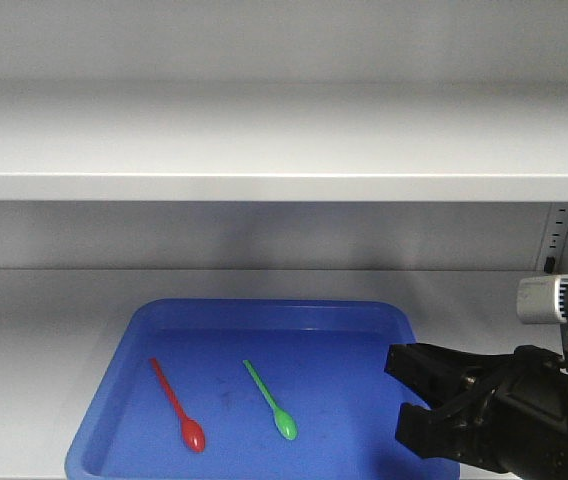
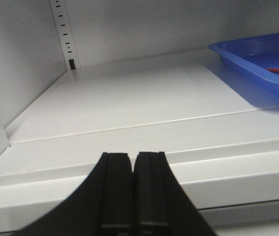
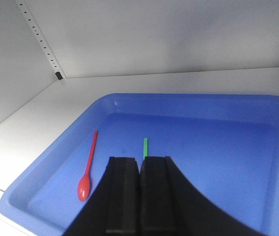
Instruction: Sort red and green spoons into left cabinet
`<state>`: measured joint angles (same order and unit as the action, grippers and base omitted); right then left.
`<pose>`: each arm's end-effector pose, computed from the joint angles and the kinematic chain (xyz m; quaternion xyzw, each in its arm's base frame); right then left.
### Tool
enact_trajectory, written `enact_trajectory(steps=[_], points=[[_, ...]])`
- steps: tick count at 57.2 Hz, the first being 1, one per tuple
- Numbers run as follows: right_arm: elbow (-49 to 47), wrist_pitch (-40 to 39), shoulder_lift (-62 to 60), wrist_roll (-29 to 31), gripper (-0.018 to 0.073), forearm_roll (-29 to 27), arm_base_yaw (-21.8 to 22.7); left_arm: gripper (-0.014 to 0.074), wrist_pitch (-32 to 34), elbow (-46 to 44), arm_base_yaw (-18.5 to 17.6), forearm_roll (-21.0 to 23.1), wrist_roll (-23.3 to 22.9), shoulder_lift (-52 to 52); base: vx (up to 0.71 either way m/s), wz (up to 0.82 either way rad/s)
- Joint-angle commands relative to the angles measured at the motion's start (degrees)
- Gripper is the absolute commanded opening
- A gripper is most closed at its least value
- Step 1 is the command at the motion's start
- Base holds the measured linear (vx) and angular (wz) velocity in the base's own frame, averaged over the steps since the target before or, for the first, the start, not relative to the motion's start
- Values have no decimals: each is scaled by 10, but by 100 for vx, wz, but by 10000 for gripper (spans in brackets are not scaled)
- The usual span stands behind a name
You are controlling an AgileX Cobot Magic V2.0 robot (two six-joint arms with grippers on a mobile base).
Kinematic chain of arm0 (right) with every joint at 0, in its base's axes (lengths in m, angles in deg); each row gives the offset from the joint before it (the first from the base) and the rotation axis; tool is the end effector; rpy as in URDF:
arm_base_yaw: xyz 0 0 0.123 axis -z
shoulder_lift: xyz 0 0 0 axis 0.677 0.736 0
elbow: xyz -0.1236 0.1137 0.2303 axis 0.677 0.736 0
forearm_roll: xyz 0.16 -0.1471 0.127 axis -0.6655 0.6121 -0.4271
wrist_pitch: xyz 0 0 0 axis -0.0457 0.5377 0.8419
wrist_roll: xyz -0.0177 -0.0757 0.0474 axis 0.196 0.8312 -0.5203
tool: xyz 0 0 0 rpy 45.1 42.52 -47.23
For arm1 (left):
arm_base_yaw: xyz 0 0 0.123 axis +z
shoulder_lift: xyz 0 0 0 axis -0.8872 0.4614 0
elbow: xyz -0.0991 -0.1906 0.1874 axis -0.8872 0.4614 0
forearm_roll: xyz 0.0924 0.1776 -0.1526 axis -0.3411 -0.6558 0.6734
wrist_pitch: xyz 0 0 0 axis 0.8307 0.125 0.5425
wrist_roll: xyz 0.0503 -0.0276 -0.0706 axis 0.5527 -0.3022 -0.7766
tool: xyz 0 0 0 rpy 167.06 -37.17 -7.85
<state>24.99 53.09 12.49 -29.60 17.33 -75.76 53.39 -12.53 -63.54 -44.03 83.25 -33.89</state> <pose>0.1879 0.1230 0.3334 -0.0966 0.7722 0.2755 0.5643 0.0566 -0.0016 0.1959 0.0344 0.7163 0.0172 0.6968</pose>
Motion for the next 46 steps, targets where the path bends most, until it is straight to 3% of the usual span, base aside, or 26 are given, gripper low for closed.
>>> enact_trajectory(steps=[1,27,35,39,46], points=[[-17,-35,-5,5,-1,1,1,-1,46,10,0,0,-7,-11,0,0],[-17,-43,1,23,-1,9,1,-1,46,10,0,0,-7,-11,0,0],[-17,-53,3,-13,-1,154,1,-1,46,10,0,0,-7,-11,0,0],[-10,-95,4,-73,-1,234,8,-1,46,10,0,0,-7,-11,0,0],[24,-163,4,-206,-1,314,62,-1,46,10,0,0,-7,-11,0,0]])
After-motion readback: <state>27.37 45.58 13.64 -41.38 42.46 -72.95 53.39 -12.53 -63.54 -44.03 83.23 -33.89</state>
